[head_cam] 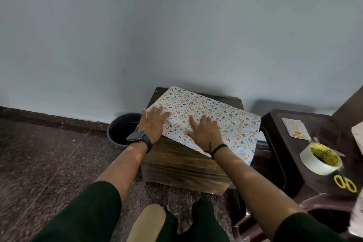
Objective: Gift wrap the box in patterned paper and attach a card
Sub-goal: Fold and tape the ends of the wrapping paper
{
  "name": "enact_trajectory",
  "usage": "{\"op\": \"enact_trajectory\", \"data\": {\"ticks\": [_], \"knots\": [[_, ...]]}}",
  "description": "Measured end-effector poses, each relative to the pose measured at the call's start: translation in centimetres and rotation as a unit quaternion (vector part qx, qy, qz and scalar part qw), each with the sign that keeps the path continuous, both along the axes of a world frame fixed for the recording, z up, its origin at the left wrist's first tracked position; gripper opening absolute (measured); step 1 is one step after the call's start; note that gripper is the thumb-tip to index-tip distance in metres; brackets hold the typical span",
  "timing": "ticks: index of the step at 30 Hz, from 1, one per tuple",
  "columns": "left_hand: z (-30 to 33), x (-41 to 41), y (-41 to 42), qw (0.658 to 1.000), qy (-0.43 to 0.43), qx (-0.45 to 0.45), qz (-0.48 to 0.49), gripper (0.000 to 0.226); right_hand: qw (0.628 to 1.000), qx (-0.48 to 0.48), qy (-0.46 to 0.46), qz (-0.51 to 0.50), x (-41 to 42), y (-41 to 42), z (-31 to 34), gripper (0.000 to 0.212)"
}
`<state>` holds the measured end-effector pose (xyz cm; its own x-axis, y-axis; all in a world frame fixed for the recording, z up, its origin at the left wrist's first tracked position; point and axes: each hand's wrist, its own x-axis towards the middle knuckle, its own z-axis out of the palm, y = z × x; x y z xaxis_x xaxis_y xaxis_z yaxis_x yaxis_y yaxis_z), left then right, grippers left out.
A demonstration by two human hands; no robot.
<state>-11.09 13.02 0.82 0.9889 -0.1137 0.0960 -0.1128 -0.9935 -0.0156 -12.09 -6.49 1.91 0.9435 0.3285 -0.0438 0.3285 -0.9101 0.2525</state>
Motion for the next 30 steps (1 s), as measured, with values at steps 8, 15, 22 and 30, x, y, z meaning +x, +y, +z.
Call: {"op": "enact_trajectory", "data": {"ticks": [8, 15, 22, 30], "knots": [[-1.0, 0.1, -4.2, 0.938, -0.025, -0.344, 0.01, 0.032, 0.989, -0.031, 0.002, -0.143, 1.8, 6.7, -0.2, 0.055], [-0.7, -0.4, -5.5, 0.82, 0.036, -0.563, 0.093, 0.047, 0.973, 0.21, 0.088, -0.039, 5.2, -0.4, 3.2, 0.041], [-0.1, 2.4, -6.1, 0.797, 0.158, -0.582, 0.042, 0.073, 0.941, 0.286, 0.131, -0.127, 5.1, -10.2, 1.7, 0.05], [0.2, 2.6, -6.7, 0.881, 0.018, -0.459, 0.116, 0.027, 0.933, 0.292, 0.092, -0.19, 3.2, -7.2, 0.3, 0.052]]}}
